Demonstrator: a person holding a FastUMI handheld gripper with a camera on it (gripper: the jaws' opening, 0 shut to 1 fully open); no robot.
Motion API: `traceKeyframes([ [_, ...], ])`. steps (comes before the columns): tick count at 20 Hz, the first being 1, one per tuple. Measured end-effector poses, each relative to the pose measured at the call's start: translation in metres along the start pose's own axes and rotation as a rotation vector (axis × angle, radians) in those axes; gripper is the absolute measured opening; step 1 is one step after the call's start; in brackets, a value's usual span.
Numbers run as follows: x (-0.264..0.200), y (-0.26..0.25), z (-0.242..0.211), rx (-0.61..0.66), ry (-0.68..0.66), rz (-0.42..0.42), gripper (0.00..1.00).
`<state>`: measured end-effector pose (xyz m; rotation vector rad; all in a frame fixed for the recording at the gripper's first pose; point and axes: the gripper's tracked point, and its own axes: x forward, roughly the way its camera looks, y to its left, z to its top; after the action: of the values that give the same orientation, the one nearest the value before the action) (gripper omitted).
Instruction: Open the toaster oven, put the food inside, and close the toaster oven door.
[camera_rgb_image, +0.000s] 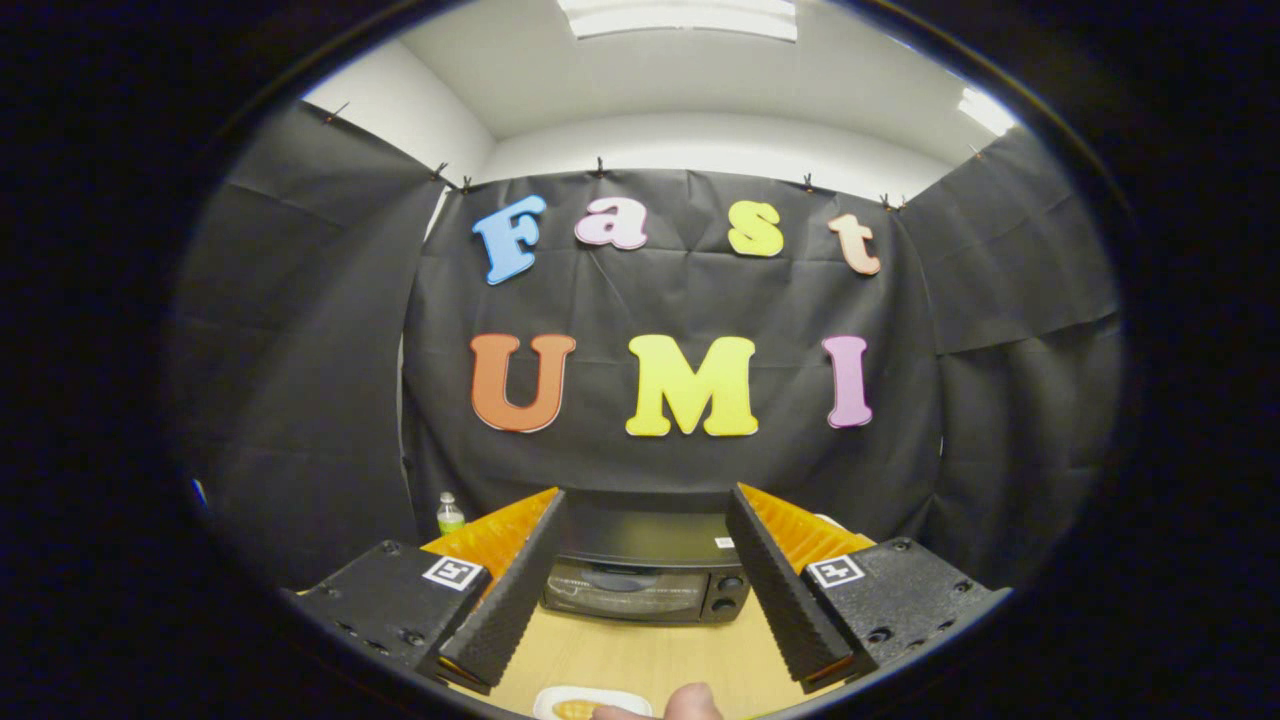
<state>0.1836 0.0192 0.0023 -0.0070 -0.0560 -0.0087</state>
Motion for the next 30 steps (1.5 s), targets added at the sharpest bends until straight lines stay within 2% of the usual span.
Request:
traceKeyframes([
  [5, 0.072, 0.0, -0.018, -0.007, 0.039, 0.001, 1.0],
  [7, 0.097, -0.004, -0.033, -0.014, 0.064, -0.023, 1.0],
  [13, 0.159, 0.018, -0.112, 0.033, 0.14, 0.007, 1.0],
  [16, 0.178, 0.024, -0.161, 0.034, 0.207, -0.006, 1.0],
  [20, 0.198, 0.023, -0.205, 0.015, 0.263, -0.037, 1.0],
  [26, 0.214, 0.025, -0.241, 0.02, 0.309, -0.052, 1.0],
  [30, 0.216, 0.026, -0.245, 0.003, 0.289, -0.069, 1.0],
])
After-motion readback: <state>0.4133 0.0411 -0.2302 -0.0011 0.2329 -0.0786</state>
